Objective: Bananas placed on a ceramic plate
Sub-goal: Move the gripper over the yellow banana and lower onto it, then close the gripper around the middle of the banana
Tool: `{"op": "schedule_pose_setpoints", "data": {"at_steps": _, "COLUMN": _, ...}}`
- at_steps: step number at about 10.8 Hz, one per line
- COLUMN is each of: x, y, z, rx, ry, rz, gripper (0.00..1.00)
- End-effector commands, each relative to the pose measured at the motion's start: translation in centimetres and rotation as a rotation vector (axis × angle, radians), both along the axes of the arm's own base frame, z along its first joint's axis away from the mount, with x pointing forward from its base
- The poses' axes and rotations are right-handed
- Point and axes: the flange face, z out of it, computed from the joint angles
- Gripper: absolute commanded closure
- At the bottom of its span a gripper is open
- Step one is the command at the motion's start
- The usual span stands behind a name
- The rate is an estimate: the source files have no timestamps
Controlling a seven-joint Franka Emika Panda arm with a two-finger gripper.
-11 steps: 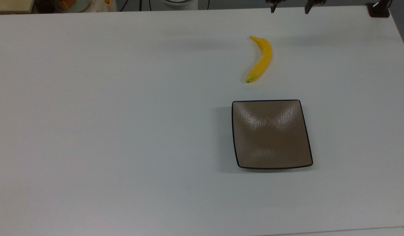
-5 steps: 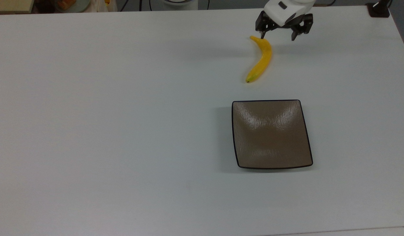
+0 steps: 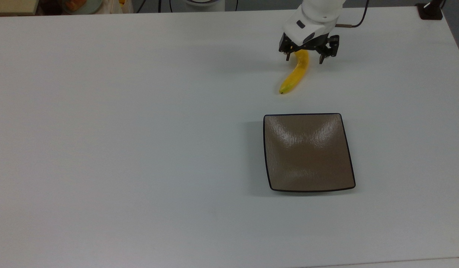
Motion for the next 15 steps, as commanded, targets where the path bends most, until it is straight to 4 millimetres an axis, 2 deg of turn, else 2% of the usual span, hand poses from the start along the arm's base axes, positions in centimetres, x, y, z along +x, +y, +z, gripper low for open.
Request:
{"op": "schedule_pose_setpoints", "data": {"at_steps": 1, "x": -0.1, "y": -0.5, "z": -2.1, "rx": 0.019, "ry": -0.010, "rz": -0.049, "gripper": 0.00}}
{"op": "schedule_pose_setpoints", "data": {"at_steps": 7, "x": 0.4, "y": -0.6, "z": -3.2, "rx": 0.010, "ry": 0.003, "rz": -0.052, "gripper": 0.05}}
{"op": "schedule_pose_setpoints", "data": {"at_steps": 9, "x": 0.4, "y": -0.5, "z": -3.5, "rx": 0.010, "ry": 0.003, "rz": -0.047, "gripper": 0.16}}
{"op": "schedule_pose_setpoints", "data": {"at_steps": 13, "x": 0.4, "y": -0.3, "z": -4.1, "rx": 0.005, "ry": 0.009, "rz": -0.040, "gripper": 0.23}}
{"op": "schedule_pose_setpoints", "data": {"at_steps": 15, "x": 0.4, "y": -0.3, "z": -4.1, "rx": 0.005, "ry": 0.009, "rz": -0.038, "gripper": 0.33}}
